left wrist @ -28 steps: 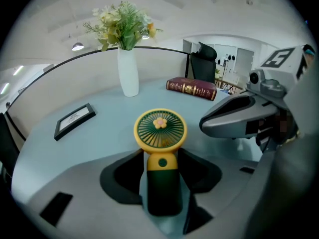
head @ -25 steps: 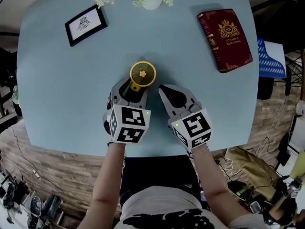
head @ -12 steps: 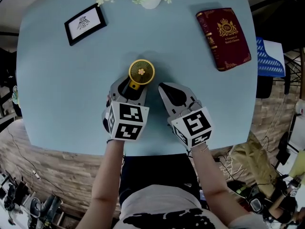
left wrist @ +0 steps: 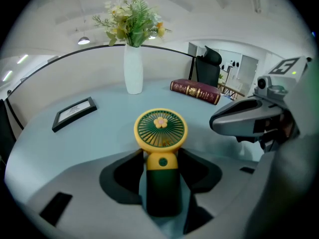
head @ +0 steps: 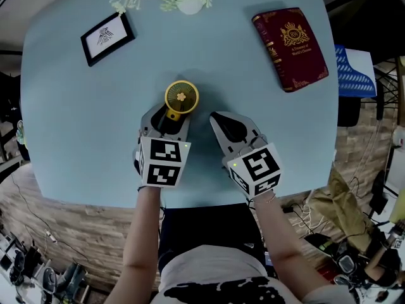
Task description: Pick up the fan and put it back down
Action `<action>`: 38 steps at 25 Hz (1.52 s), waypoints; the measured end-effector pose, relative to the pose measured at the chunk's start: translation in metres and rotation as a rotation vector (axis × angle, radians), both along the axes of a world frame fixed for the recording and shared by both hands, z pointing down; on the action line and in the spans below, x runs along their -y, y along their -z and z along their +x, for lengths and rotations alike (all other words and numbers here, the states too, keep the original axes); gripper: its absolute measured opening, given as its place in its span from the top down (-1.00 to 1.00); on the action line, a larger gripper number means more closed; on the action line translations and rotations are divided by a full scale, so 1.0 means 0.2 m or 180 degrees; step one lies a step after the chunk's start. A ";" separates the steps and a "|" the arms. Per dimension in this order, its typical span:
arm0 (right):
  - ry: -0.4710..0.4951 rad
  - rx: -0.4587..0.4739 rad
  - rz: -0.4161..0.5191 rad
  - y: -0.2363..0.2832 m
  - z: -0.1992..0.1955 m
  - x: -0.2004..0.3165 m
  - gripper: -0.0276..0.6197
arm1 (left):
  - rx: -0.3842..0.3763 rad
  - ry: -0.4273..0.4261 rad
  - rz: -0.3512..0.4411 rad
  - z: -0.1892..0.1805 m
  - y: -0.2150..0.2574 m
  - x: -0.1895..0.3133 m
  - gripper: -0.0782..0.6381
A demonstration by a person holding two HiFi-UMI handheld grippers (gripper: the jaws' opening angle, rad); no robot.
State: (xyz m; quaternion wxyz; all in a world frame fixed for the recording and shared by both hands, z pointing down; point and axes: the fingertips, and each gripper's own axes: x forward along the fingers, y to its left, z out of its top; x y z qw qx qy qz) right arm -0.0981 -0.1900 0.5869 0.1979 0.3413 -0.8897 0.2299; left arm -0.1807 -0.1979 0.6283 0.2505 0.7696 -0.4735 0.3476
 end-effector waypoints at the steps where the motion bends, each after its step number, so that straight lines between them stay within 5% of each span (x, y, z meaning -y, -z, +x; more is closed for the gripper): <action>1: -0.0004 -0.0001 0.0003 0.00 0.00 0.00 0.90 | 0.0002 0.0006 0.0005 0.00 0.00 0.00 0.14; 25: -0.0116 0.0058 0.0137 0.15 0.02 -0.01 0.90 | -0.0094 0.0098 0.0218 0.01 0.13 0.01 -0.07; 38: -0.0257 0.0231 0.0510 0.50 0.10 0.06 0.90 | -0.0266 0.0115 0.0642 0.02 0.50 0.07 -0.10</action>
